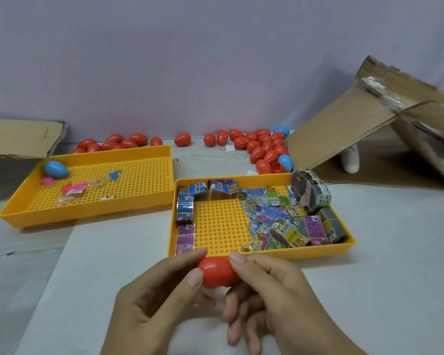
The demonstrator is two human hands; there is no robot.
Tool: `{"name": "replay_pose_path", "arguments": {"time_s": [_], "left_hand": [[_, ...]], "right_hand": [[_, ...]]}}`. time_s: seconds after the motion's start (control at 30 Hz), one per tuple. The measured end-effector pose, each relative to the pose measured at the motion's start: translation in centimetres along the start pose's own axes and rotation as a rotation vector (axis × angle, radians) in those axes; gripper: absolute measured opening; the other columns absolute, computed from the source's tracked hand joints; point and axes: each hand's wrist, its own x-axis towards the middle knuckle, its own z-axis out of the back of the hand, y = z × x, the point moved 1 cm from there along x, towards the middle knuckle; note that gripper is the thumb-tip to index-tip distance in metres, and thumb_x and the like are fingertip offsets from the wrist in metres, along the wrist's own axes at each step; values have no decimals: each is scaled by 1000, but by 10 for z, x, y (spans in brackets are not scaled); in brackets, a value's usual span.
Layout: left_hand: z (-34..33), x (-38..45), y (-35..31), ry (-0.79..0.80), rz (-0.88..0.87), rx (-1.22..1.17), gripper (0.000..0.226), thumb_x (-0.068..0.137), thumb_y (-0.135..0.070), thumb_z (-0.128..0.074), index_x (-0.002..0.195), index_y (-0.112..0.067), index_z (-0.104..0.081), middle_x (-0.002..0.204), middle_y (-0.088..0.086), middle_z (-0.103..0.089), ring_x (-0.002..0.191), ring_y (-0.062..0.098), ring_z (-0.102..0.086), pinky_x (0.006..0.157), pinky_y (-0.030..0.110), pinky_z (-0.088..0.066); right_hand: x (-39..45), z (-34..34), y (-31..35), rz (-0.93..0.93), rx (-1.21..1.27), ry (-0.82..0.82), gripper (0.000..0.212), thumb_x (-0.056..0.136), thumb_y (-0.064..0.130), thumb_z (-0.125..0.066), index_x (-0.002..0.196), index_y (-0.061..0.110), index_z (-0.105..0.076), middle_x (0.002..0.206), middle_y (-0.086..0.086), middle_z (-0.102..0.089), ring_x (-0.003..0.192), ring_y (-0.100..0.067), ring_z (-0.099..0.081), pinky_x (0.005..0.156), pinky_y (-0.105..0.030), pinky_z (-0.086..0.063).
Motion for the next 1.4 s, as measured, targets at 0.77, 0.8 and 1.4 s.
{"name": "replay_pose_path", "arguments": {"time_s": [0.77,0.8,1.4], "left_hand": [[3,3,3,119,-103,16,41,59,-27,-84,100,-31,-79,96,8,-76,90,23,-74,70,24,-59],[4,3,3,121,-111,17,41,60,-27,-84,100,-32,-79,97,8,-76,91,23,-73,70,25,-59],[1,0,3,161,-133,-54,59,60,-15,-84,115,-33,-74,101,10,-74,79,24,-74,70,24,-58]], "right_hand": [[-2,9,7,253,-113,1,28,69,28,-73,97,24,-76,85,-13,-74,66,-30,-72,38,-27,-47],[-3,10,8,271,-134,7,32,68,32,-72,99,25,-76,86,-13,-74,68,-30,-73,39,-27,-47],[-6,13,15,293,-273,5,37,77,47,-65,82,12,-75,75,-13,-74,64,-26,-72,42,-28,-49]]}}
